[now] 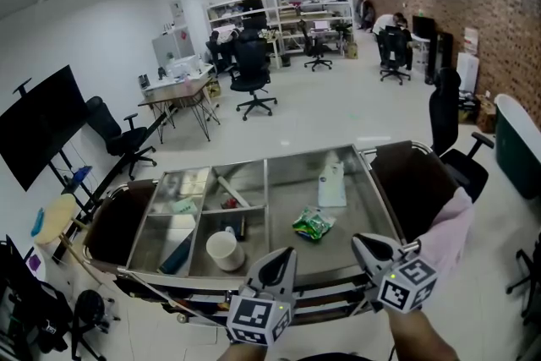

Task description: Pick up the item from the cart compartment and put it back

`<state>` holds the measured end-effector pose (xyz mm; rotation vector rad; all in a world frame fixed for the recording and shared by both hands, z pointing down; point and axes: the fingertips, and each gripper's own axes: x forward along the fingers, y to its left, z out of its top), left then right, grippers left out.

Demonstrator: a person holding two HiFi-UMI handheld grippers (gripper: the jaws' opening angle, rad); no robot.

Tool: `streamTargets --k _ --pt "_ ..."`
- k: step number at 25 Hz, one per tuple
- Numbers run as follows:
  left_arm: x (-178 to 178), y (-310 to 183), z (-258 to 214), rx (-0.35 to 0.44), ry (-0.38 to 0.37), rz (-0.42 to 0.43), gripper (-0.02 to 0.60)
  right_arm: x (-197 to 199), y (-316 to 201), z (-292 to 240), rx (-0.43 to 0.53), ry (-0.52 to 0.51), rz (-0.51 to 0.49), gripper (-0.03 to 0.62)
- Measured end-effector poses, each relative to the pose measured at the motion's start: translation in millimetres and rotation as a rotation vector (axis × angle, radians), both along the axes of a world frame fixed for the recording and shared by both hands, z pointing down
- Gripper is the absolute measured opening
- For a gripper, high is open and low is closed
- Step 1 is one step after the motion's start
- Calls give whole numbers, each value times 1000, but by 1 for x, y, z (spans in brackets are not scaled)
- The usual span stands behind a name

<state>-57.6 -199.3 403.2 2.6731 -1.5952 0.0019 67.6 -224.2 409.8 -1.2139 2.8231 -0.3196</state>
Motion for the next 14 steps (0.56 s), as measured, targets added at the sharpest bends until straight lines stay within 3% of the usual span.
streamTargets --k 14 --pt "0 2 0 5 -1 2 0 -1 2 0 10 13 -2 20"
